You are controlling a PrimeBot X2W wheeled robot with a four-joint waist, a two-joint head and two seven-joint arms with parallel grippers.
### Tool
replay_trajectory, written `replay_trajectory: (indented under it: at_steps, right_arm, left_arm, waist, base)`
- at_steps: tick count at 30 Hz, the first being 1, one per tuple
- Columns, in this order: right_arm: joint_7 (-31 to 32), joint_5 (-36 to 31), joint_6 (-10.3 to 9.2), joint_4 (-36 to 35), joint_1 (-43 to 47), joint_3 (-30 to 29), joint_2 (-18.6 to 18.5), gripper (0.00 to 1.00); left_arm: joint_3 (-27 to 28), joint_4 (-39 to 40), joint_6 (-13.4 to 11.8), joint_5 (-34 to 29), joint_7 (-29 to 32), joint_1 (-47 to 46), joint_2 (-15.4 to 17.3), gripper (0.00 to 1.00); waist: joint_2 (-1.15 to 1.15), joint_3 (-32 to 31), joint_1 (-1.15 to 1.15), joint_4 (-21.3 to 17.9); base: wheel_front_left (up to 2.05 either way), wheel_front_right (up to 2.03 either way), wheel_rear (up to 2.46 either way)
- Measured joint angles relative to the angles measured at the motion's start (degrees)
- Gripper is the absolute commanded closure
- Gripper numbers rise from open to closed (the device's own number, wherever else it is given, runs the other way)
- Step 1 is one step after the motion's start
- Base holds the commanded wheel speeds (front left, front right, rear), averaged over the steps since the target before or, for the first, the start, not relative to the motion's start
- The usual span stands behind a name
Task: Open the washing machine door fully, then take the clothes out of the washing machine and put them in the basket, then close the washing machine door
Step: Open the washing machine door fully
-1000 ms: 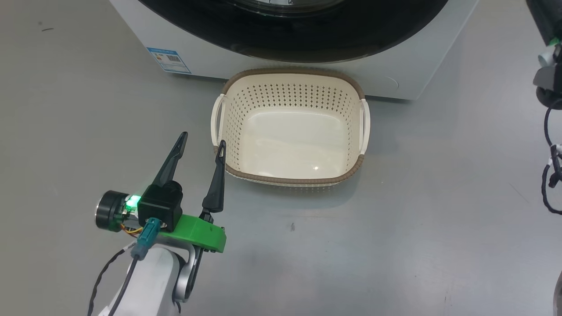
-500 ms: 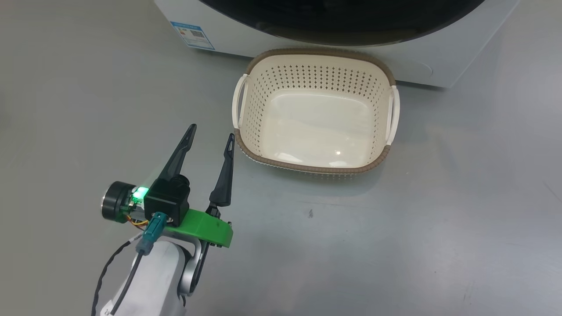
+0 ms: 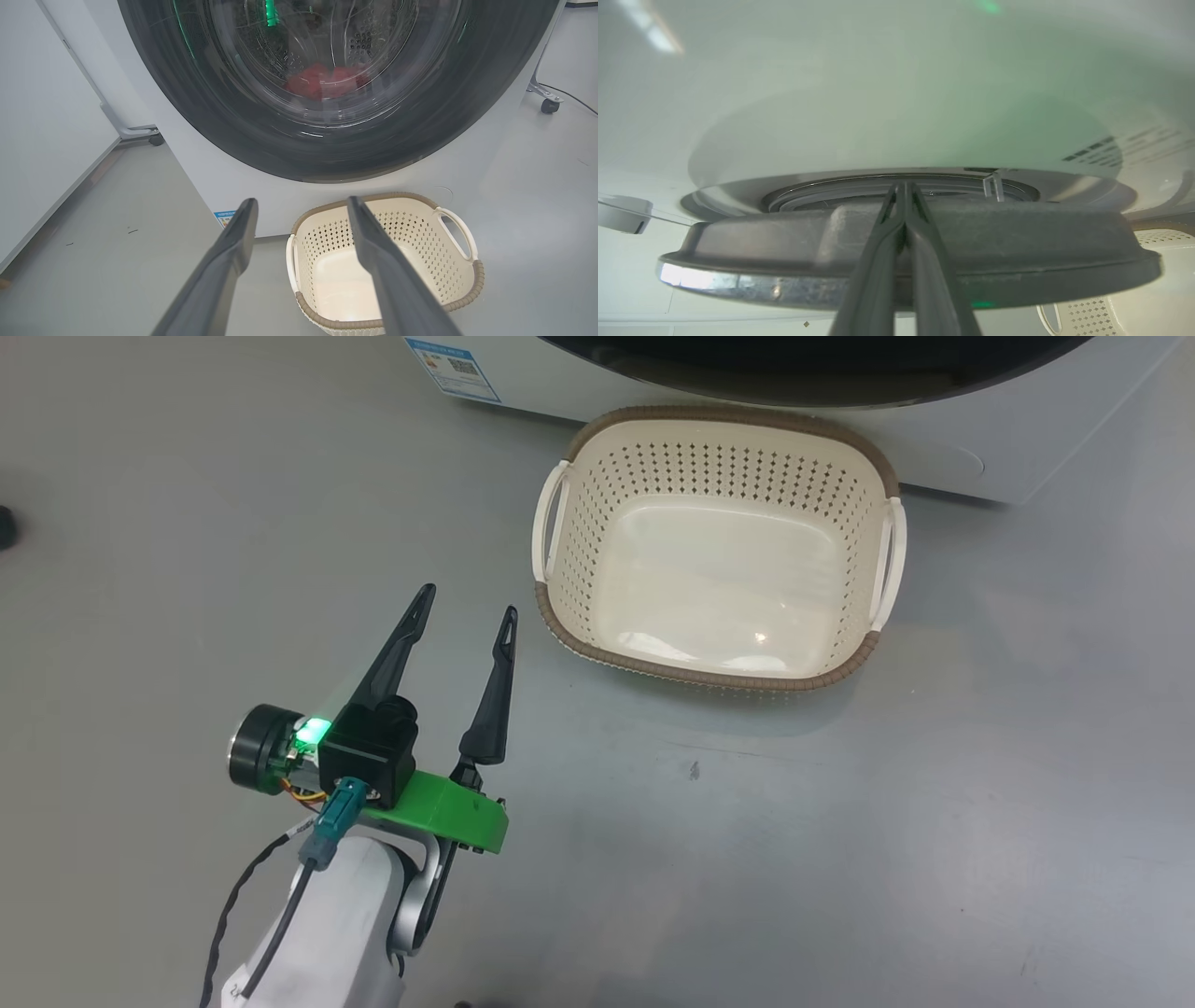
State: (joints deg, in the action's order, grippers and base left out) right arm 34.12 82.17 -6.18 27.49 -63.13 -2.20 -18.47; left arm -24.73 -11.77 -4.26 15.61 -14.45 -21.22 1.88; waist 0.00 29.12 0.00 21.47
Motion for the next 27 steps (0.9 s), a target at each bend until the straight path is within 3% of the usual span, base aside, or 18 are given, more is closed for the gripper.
replay_trajectory:
  at_steps: [27]
  right_arm:
    - [9.0,5.2,0.58,5.7,-1.8,-0.2,-1.1,1.00]
  left_arm:
    - [-0.3,-0.3,-0.1,0.9,0.0,-1.1,-0.2,0.00]
  waist:
    - [0.00,0.6,0.00,-0.6]
  base:
    - [0.00,0.00,0.00]
